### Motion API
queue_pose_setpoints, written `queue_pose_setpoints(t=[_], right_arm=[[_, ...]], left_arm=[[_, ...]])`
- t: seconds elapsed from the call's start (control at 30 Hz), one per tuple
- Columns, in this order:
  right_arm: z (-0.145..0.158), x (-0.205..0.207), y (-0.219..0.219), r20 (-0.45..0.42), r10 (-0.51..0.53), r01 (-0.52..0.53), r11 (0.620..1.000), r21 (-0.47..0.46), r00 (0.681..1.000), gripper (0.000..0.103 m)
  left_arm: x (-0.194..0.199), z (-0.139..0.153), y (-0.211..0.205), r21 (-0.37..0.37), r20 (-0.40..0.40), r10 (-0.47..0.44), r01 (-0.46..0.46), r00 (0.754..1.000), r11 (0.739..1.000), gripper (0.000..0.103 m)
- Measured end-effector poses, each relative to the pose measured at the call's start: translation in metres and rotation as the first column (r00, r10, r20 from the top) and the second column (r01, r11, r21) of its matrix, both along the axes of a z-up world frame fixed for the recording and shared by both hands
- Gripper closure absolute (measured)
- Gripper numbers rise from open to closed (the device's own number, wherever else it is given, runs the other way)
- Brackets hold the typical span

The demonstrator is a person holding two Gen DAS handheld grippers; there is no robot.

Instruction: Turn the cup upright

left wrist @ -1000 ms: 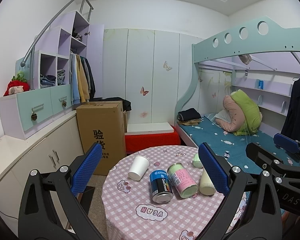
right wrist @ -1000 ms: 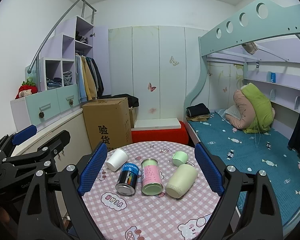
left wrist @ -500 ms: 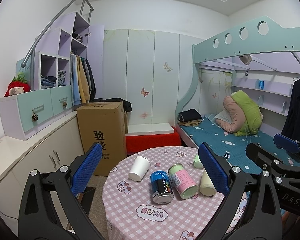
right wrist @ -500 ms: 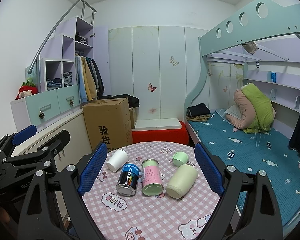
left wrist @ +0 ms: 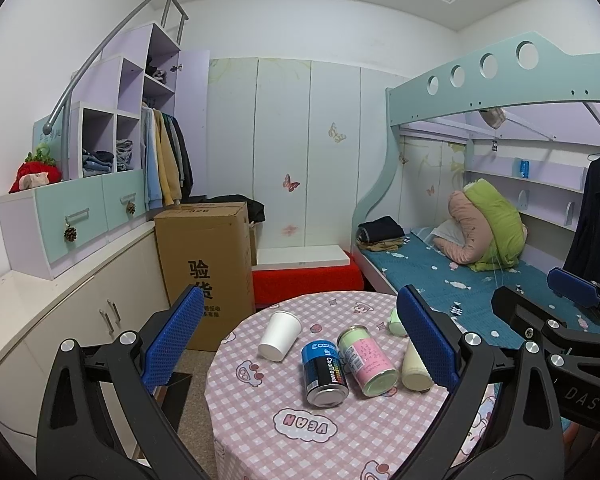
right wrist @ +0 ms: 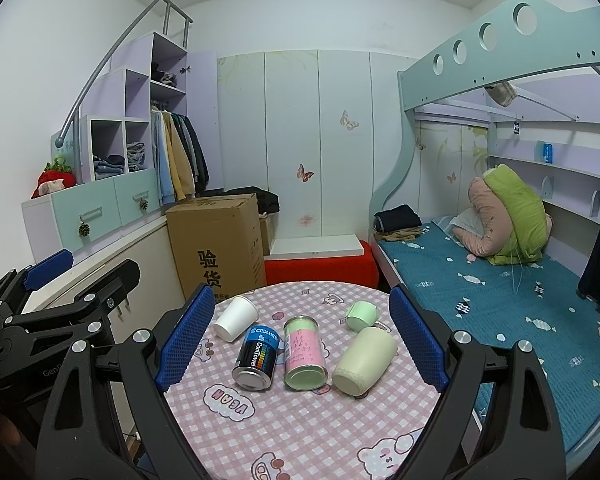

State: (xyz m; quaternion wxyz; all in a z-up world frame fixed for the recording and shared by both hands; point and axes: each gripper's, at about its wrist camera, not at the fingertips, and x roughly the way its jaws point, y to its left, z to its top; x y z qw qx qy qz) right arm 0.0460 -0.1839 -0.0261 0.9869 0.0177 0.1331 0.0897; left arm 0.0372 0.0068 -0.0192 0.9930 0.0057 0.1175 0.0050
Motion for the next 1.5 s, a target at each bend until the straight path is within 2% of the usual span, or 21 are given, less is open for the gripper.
queue_pose_setpoints(t=[0.93, 1.3, 1.5], right_arm=[[-0.01, 0.004, 0.002, -0.02, 0.005, -0.004, 1.0, 0.003, 1.0, 0.017], [-0.015, 0.018, -0.008, -0.056, 0.003, -0.002, 1.0, 0.017, 0.998, 0.017], [-0.023, 0.029, -0.017, -0.091, -0.004, 0.006, 1.0, 0.022, 0.996, 0.017]], left_arm=[[-0.003, -0.004, -0.002, 0.002, -0.005, 0.007, -0.007, 1.0, 1.0, 0.006], [0.012, -0.016, -0.014, 0.009, -0.047, 0.009, -0.008, 0.999, 1.0, 0.006], [0.026, -0.023, -0.023, 0.009, -0.097, 0.0, 0.001, 0.995, 1.0, 0.006]])
